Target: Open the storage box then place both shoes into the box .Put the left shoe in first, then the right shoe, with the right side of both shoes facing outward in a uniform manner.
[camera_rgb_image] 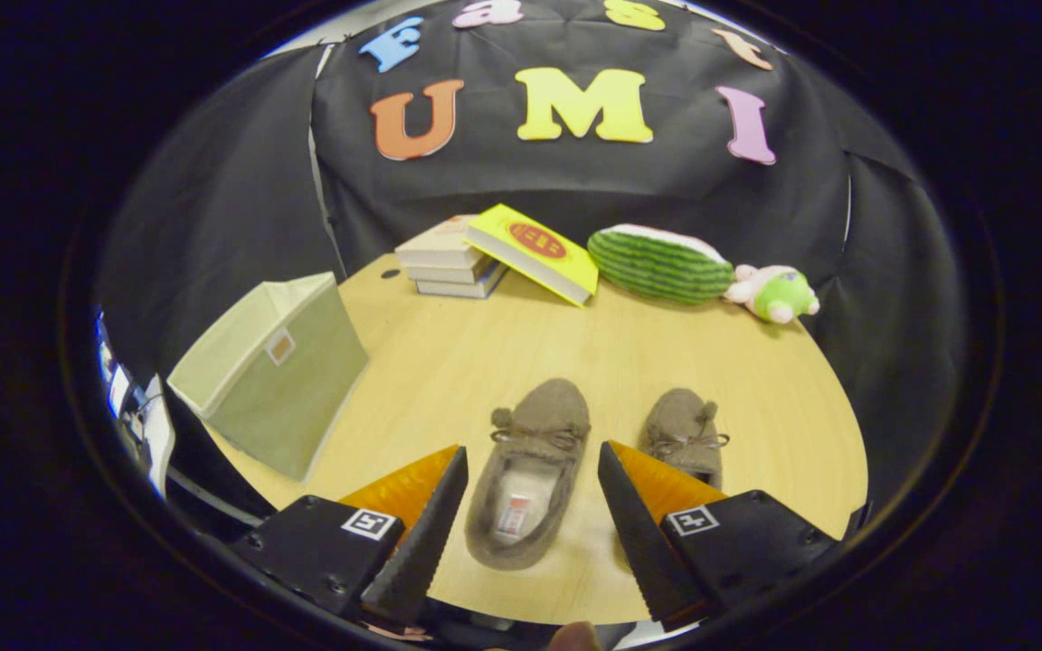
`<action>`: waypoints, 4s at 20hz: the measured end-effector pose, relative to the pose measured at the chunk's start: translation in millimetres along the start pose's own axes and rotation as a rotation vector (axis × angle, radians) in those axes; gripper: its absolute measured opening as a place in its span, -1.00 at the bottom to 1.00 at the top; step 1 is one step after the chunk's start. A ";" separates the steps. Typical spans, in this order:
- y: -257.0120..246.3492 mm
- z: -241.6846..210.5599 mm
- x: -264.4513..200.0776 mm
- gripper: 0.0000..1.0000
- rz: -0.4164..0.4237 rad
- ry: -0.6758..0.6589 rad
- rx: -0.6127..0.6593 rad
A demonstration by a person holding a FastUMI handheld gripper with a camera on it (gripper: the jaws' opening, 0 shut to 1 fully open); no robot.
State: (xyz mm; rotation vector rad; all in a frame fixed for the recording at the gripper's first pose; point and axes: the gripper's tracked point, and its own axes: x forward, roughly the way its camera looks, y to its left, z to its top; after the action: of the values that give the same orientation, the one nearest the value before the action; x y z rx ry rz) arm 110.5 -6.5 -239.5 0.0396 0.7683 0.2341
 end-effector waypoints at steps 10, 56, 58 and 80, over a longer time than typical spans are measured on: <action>-12.0 -45.8 62.7 0.66 0.061 0.235 0.178; 400.2 85.4 32.2 -0.86 0.190 0.434 0.515; 406.8 81.1 34.4 -0.86 0.204 0.457 0.535; 344.2 103.2 -63.6 0.44 0.359 0.345 0.306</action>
State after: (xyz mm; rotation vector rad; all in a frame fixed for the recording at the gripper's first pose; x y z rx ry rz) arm 70.5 319.4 -80.2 0.4386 1.1353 0.4700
